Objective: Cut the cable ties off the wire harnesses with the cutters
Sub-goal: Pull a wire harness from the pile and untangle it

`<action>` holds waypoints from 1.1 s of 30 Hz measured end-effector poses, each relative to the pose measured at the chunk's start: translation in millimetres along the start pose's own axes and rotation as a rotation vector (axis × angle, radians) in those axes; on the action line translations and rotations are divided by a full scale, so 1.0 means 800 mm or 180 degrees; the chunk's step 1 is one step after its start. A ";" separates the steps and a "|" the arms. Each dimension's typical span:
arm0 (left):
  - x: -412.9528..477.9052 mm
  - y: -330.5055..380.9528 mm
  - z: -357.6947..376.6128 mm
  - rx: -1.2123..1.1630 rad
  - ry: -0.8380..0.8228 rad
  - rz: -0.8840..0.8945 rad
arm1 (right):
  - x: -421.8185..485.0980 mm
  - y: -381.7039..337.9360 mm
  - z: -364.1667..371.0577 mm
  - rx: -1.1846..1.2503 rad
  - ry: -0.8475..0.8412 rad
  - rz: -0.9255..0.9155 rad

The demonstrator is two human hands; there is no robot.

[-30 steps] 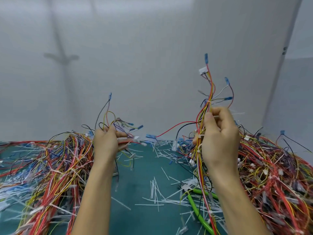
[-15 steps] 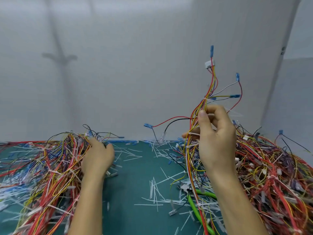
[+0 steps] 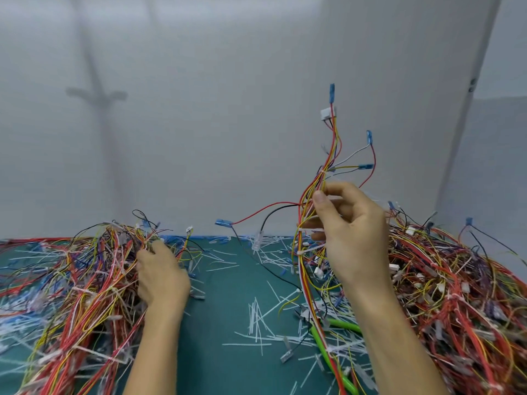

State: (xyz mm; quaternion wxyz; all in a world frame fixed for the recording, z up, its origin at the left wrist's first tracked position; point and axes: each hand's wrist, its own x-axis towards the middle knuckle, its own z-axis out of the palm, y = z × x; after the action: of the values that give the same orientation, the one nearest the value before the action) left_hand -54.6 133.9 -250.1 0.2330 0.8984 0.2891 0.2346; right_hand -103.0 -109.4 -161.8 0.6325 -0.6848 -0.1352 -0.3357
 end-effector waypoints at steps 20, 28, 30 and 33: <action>-0.055 0.113 -0.085 -0.2325 -0.1515 0.1828 | -0.008 0.008 0.016 -0.0510 -0.1092 -0.0023; -0.053 0.110 -0.081 -0.3107 -0.1724 0.1479 | -0.007 0.008 0.019 -0.1217 -0.1466 -0.0416; -0.053 0.110 -0.077 -0.3244 -0.1736 0.1341 | -0.007 0.008 0.020 -0.1182 -0.1429 -0.0267; -0.053 0.111 -0.071 -0.3519 -0.1829 0.1072 | -0.005 0.010 0.020 -0.0962 -0.1201 0.0094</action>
State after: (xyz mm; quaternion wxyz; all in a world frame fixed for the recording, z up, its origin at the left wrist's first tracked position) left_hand -80.6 58.9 -168.4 0.6895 0.7060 -0.0933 0.1323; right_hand -96.3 -94.1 -170.0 0.4912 -0.8242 -0.1891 -0.2089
